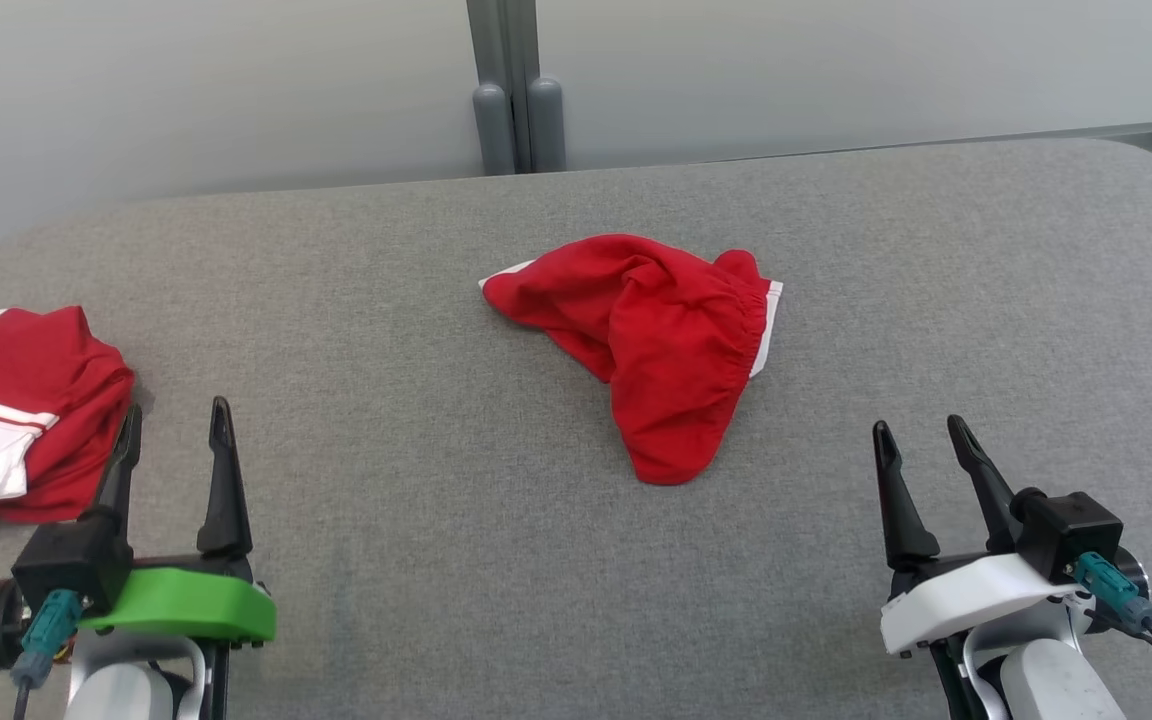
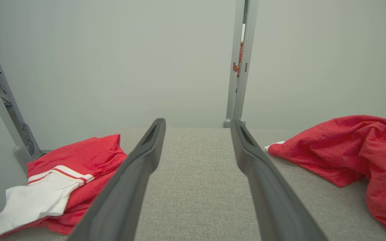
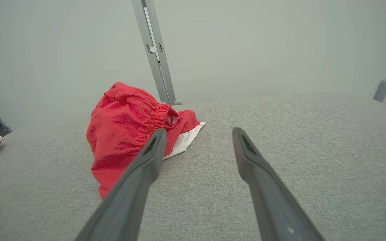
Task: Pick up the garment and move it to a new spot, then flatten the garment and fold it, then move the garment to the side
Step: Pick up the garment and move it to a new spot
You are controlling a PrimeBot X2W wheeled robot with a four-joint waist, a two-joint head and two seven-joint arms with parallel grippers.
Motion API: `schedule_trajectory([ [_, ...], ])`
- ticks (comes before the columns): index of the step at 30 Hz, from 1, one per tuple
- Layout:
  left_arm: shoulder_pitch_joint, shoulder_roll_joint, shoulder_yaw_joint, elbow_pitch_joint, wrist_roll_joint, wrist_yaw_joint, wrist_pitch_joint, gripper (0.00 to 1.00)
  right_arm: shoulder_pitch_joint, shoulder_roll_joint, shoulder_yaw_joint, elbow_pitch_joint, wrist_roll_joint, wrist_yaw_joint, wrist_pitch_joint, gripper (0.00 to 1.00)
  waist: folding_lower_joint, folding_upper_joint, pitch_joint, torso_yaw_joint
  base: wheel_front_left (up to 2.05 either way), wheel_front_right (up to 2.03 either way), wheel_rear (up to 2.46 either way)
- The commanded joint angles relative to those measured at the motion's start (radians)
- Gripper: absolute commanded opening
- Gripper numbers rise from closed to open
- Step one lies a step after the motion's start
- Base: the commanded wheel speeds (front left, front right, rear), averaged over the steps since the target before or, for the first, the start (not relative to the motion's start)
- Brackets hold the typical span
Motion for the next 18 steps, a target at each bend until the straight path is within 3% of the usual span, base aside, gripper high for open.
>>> schedule_trajectory([
  [1,0.031,-0.004,0.012,-0.003,0.01,-0.007,0.0,1.0,0.01,-0.002,0.001,-0.004,-0.007,0.0,-0.003,1.0,0.0,0.0,-0.007,0.008,0.0,0.0,0.0],
  [18,0.136,-0.083,0.102,-0.01,0.088,-0.076,-0.001,1.0,0.017,-0.003,0.007,0.0,-0.003,0.0,-0.003,1.0,0.0,0.0,-0.004,0.018,0.0,0.0,0.0],
])
